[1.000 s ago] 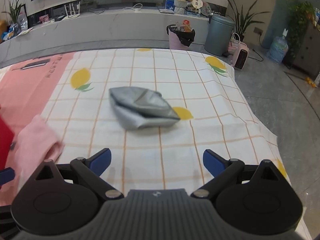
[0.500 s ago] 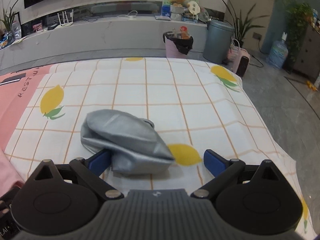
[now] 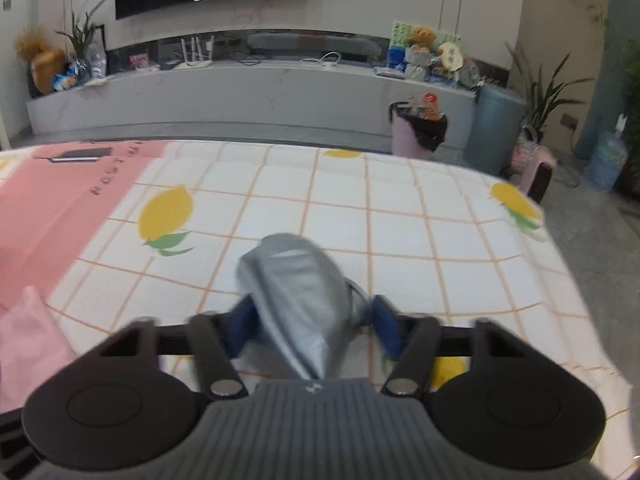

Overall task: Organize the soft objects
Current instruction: 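Close the left tool on the pink towel while the right tool grasps the grey pouch, then lift the pink towel and grey pouch and carry both over the orange box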

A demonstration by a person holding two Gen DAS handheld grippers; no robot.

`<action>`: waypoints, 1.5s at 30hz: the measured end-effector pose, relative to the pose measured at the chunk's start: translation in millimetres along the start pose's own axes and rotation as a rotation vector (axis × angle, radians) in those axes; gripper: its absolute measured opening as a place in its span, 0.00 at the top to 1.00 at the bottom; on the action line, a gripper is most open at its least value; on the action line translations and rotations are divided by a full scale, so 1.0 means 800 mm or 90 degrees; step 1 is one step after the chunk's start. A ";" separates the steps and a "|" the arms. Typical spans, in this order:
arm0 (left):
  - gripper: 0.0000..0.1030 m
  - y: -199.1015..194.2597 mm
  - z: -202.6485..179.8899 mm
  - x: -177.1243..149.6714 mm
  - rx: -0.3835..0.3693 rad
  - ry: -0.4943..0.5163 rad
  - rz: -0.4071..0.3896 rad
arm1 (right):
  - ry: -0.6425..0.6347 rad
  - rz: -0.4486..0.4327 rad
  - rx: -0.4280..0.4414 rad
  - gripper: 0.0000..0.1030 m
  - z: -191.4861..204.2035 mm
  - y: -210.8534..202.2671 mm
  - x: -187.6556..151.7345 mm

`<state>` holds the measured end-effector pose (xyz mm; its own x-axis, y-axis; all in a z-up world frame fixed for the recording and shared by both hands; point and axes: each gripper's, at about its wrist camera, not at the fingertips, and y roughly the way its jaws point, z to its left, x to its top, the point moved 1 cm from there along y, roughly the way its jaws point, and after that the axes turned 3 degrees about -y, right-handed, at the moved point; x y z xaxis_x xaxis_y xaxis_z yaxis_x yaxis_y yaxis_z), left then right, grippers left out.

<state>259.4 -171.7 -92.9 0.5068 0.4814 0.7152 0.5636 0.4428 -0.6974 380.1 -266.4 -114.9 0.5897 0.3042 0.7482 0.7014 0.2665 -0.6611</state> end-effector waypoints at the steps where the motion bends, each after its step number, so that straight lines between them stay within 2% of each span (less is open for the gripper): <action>1: 0.03 -0.001 -0.001 -0.002 0.003 0.004 -0.005 | 0.005 -0.003 0.009 0.58 0.000 -0.001 -0.001; 3: 0.13 -0.003 0.001 -0.005 0.009 0.002 -0.016 | 0.014 -0.005 0.005 0.67 -0.002 -0.006 -0.005; 4: 0.17 -0.006 0.002 -0.006 0.014 -0.001 -0.023 | 0.021 -0.007 0.009 0.75 -0.002 -0.008 -0.007; 5: 0.26 -0.007 0.004 -0.007 0.015 -0.002 -0.028 | 0.027 -0.008 0.015 0.79 -0.003 -0.011 -0.010; 7: 0.38 -0.010 0.008 -0.008 0.013 0.001 -0.038 | 0.028 -0.007 0.025 0.81 -0.003 -0.018 -0.014; 11: 0.73 -0.014 0.022 -0.009 0.013 0.010 -0.047 | 0.032 0.001 0.052 0.83 -0.002 -0.031 -0.021; 13: 0.81 -0.013 0.028 -0.007 0.006 0.023 -0.045 | 0.065 0.007 0.091 0.83 -0.006 -0.038 -0.026; 15: 0.87 -0.013 0.036 -0.005 -0.008 0.031 -0.040 | 0.070 0.020 0.103 0.83 -0.006 -0.048 -0.030; 18: 0.90 -0.014 0.049 -0.001 -0.038 0.024 -0.021 | 0.029 0.047 0.093 0.83 0.002 -0.064 -0.030; 21: 0.90 -0.018 0.062 0.001 -0.068 0.016 0.007 | 0.051 0.085 0.090 0.83 0.008 -0.076 -0.036; 26: 0.90 -0.031 0.086 -0.004 -0.108 0.047 0.036 | 0.009 0.150 0.056 0.83 0.038 -0.103 -0.047; 29: 0.90 -0.041 0.104 -0.011 -0.144 0.083 0.054 | 0.010 0.196 0.084 0.83 0.053 -0.123 -0.061; 33: 0.90 -0.053 0.127 -0.018 -0.205 0.133 0.074 | 0.014 0.226 0.106 0.80 0.071 -0.149 -0.079; 34: 0.90 -0.055 0.130 -0.019 -0.216 0.147 0.076 | 0.012 0.227 0.100 0.75 0.075 -0.154 -0.083; 36: 0.90 -0.055 0.132 -0.019 -0.230 0.156 0.080 | -0.002 0.226 0.068 0.57 0.081 -0.158 -0.086; 38: 0.89 -0.054 0.127 -0.018 -0.236 0.180 0.078 | -0.009 0.219 0.026 0.22 0.083 -0.158 -0.083; 40: 0.85 -0.053 0.124 -0.018 -0.240 0.187 0.074 | -0.015 0.210 -0.001 0.18 0.084 -0.159 -0.078; 42: 0.73 -0.050 0.122 -0.018 -0.238 0.180 0.072 | -0.019 0.188 -0.003 0.13 0.082 -0.159 -0.072; 43: 0.69 -0.049 0.120 -0.018 -0.238 0.182 0.070 | -0.020 0.177 -0.007 0.06 0.083 -0.157 -0.069; 44: 0.64 -0.049 0.117 -0.019 -0.239 0.187 0.066 | -0.023 0.168 -0.013 0.04 0.084 -0.153 -0.068; 45: 0.64 -0.049 0.114 -0.020 -0.235 0.191 0.062 | -0.029 0.165 -0.017 0.05 0.085 -0.148 -0.065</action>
<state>170.0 -127.7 -81.4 0.7041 0.2440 0.6669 0.6703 0.0816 -0.7376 239.0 -251.4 -79.8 0.7330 0.4002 0.5501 0.5400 0.1495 -0.8283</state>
